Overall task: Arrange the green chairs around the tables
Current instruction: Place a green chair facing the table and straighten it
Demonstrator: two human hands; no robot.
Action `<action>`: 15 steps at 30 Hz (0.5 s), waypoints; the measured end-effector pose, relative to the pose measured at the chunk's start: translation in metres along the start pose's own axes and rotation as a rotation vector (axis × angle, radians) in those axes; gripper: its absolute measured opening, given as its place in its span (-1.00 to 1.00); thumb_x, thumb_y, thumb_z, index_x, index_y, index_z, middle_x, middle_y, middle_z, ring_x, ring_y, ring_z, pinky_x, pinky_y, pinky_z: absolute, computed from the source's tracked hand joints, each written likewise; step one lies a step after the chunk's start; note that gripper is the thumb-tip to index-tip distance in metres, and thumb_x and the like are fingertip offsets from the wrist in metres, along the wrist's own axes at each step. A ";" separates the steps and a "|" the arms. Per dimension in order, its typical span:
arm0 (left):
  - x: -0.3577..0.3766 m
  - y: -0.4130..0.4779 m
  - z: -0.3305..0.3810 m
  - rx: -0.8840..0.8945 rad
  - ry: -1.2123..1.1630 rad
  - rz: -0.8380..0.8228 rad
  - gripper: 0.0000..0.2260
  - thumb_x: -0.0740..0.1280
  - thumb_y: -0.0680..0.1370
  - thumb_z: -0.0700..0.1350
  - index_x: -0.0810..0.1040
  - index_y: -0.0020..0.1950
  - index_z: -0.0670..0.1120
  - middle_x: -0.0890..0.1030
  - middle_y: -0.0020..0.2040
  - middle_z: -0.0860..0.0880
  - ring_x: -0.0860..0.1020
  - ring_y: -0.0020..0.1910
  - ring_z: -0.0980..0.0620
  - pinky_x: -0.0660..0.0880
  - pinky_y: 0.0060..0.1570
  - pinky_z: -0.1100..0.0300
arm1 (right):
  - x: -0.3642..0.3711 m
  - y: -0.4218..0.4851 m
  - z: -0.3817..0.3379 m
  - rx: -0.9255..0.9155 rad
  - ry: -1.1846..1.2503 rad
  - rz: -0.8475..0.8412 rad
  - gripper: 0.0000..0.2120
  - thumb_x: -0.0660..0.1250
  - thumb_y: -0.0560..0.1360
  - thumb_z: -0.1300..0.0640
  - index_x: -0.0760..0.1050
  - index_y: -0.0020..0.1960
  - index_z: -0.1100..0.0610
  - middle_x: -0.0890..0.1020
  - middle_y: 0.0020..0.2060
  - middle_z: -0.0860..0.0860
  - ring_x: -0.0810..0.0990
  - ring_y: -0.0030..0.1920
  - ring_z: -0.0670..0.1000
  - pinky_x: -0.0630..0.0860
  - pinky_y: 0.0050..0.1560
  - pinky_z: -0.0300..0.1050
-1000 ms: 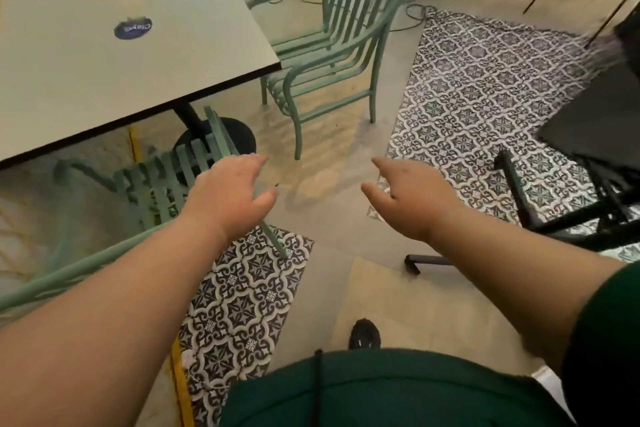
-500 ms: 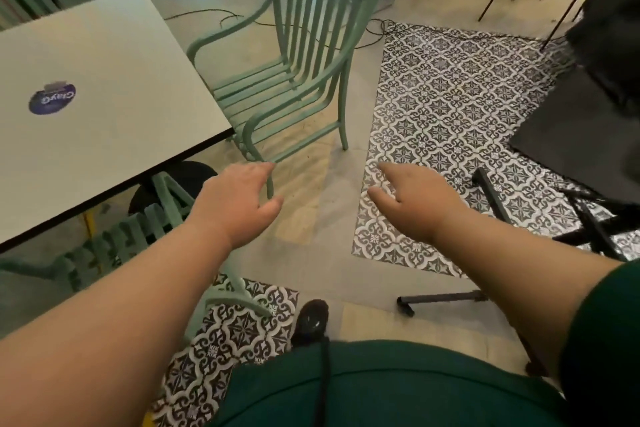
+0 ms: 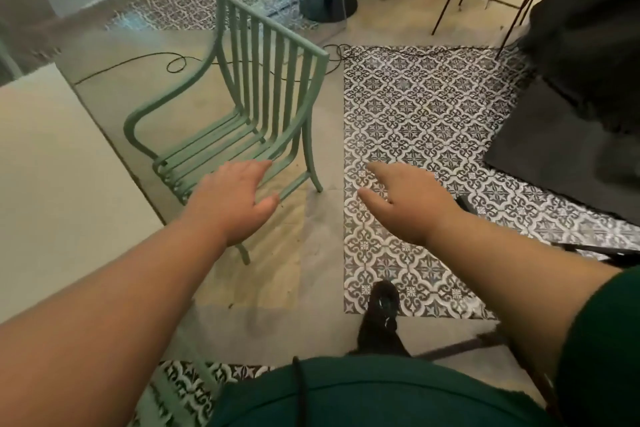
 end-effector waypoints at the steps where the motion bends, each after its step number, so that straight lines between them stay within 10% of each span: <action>1: 0.000 0.012 0.002 -0.006 0.005 -0.003 -0.41 0.20 0.59 0.21 0.26 0.59 0.04 0.43 0.52 -0.03 0.36 0.48 -0.08 0.36 0.42 -0.16 | -0.003 0.011 0.007 -0.006 -0.006 0.003 -0.40 0.15 0.61 -0.21 0.36 0.54 0.11 0.59 0.34 0.10 0.53 0.33 0.15 0.46 0.33 0.11; 15: -0.038 0.213 0.012 -0.203 -0.040 0.079 -0.42 0.20 0.58 0.23 0.32 0.56 0.04 0.47 0.49 0.00 0.40 0.45 -0.06 0.39 0.37 -0.11 | -0.102 0.239 0.110 -0.172 -0.051 -0.031 -0.40 0.16 0.63 -0.22 0.30 0.57 0.07 0.55 0.40 0.05 0.49 0.38 0.10 0.43 0.39 0.11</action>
Point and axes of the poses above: each hand's wrist, its own y-axis towards the middle knuckle, its own x-axis out of the palm, z = x × y, the point moved 8 cm from there along y, towards the middle knuckle
